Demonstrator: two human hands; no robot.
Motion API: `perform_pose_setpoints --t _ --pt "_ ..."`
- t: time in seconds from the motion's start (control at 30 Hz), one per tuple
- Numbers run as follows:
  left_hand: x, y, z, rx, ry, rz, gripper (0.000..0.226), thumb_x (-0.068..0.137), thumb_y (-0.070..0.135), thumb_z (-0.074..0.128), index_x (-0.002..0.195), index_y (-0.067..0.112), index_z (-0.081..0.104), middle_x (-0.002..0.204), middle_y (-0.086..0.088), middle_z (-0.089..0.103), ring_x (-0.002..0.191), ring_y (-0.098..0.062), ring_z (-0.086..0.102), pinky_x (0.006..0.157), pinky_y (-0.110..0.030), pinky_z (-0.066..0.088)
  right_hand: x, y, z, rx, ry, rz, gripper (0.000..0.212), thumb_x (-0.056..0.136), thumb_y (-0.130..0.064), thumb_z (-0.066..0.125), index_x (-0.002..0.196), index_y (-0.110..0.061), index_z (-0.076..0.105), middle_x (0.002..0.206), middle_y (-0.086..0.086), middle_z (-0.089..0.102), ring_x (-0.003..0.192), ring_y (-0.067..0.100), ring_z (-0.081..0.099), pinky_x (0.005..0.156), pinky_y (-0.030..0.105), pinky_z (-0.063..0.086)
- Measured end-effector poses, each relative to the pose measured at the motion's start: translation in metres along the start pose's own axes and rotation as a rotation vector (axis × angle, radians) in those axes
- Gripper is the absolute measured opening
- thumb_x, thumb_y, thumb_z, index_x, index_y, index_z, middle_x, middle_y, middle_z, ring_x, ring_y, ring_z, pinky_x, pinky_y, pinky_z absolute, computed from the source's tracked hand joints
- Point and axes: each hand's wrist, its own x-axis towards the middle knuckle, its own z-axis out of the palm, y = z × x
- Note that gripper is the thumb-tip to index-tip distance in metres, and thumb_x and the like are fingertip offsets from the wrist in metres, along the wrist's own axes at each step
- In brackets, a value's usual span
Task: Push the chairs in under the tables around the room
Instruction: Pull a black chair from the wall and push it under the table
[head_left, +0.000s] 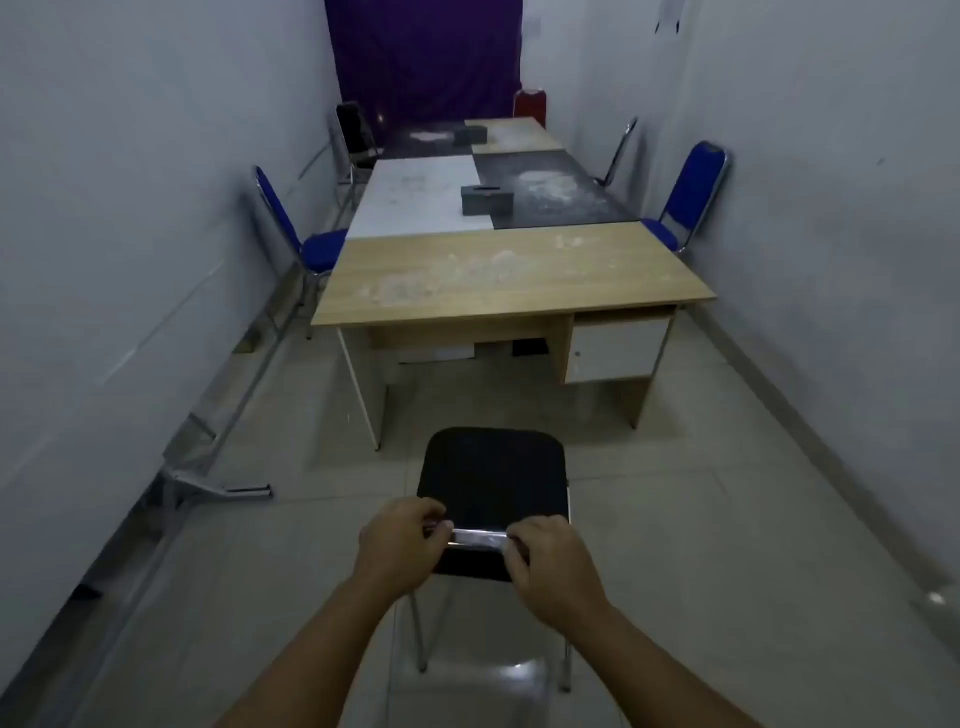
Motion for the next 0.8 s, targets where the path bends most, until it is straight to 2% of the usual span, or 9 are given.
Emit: perform_pose_setpoints --t 0.1,0.2,0.27,0.33,0.4,0.47,0.53,0.63,0.8 --pt "0.003 -0.016 0.004 0.136 -0.034 0.113 0.033 0.086 0.053 0.051 0.096 0.029 0.071 0.086 0.015 0.064 0.078 -0.002 0.055 0.077 -0.036 0.053 0.002 0.001 0.01 -0.062 -0.009 -0.008 0.051 0.088 -0.064 0.045 0.112 -0.026 0.069 0.105 -0.012 0.067 0.095 0.009 0.054 0.083 0.034 0.047" --pt "0.005 -0.029 0.004 0.246 -0.188 0.199 0.055 0.082 0.073 0.038 0.114 0.036 0.063 0.106 0.019 0.06 0.096 -0.002 0.052 0.096 -0.034 0.042 0.003 0.001 0.015 -0.163 -0.137 -0.025 0.074 0.078 -0.081 0.043 0.129 -0.029 0.057 0.121 -0.013 0.06 0.109 0.011 0.051 0.093 0.033 0.04" --pt "0.008 -0.037 0.003 0.315 -0.259 0.242 0.071 0.076 0.078 0.045 0.133 0.035 0.051 0.124 0.016 0.056 0.113 -0.007 0.051 0.104 -0.033 0.033 0.005 0.003 0.019 -0.227 -0.184 -0.001 0.072 0.077 -0.071 0.056 0.135 -0.027 0.052 0.127 -0.009 0.059 0.113 0.015 0.052 0.097 0.034 0.039" --pt "0.013 -0.042 0.002 0.376 -0.288 0.272 0.076 0.078 0.069 0.056 0.142 0.032 0.041 0.132 0.012 0.054 0.119 -0.01 0.05 0.105 -0.034 0.029 0.011 0.007 0.025 -0.285 -0.19 0.024 0.068 0.077 -0.046 0.074 0.136 -0.023 0.051 0.127 -0.003 0.06 0.11 0.019 0.056 0.094 0.035 0.042" --pt "0.019 -0.045 0.004 0.443 -0.273 0.326 0.06 0.084 0.052 0.061 0.138 0.031 0.045 0.126 0.009 0.059 0.114 -0.011 0.054 0.103 -0.033 0.032 0.019 0.009 0.029 -0.362 -0.172 0.056 0.077 0.065 -0.028 0.086 0.134 -0.018 0.053 0.123 0.004 0.063 0.099 0.023 0.062 0.084 0.035 0.049" --pt "0.028 -0.049 0.004 0.469 -0.229 0.363 0.04 0.088 0.039 0.063 0.126 0.031 0.055 0.116 0.008 0.063 0.107 -0.012 0.056 0.097 -0.032 0.036 0.027 0.01 0.028 -0.407 -0.175 0.094 0.085 0.049 -0.022 0.093 0.127 -0.015 0.059 0.12 0.009 0.064 0.092 0.026 0.066 0.073 0.036 0.053" --pt "0.035 -0.053 0.007 0.453 -0.212 0.387 0.028 0.087 0.031 0.065 0.115 0.027 0.062 0.108 0.007 0.066 0.099 -0.013 0.059 0.09 -0.031 0.044 0.032 0.011 0.027 -0.417 -0.205 0.096 0.068 0.054 -0.016 0.089 0.117 -0.017 0.064 0.11 0.008 0.067 0.086 0.025 0.067 0.066 0.035 0.052" --pt "0.04 -0.059 0.01 0.444 -0.272 0.354 0.024 0.084 0.024 0.068 0.107 0.028 0.063 0.096 0.008 0.069 0.083 -0.01 0.064 0.076 -0.025 0.053 0.035 0.009 0.023 -0.478 -0.284 0.105 0.027 0.067 -0.005 0.073 0.086 -0.022 0.065 0.073 -0.003 0.065 0.06 0.017 0.061 0.05 0.026 0.042" --pt "0.049 -0.064 0.02 0.492 -0.276 0.314 0.03 0.071 0.022 0.074 0.096 0.034 0.064 0.078 0.012 0.067 0.065 -0.008 0.062 0.059 -0.027 0.055 0.045 0.016 0.02 -0.481 -0.3 0.139 0.021 0.067 -0.008 0.072 0.077 -0.024 0.065 0.066 -0.005 0.062 0.054 0.015 0.058 0.049 0.027 0.047"
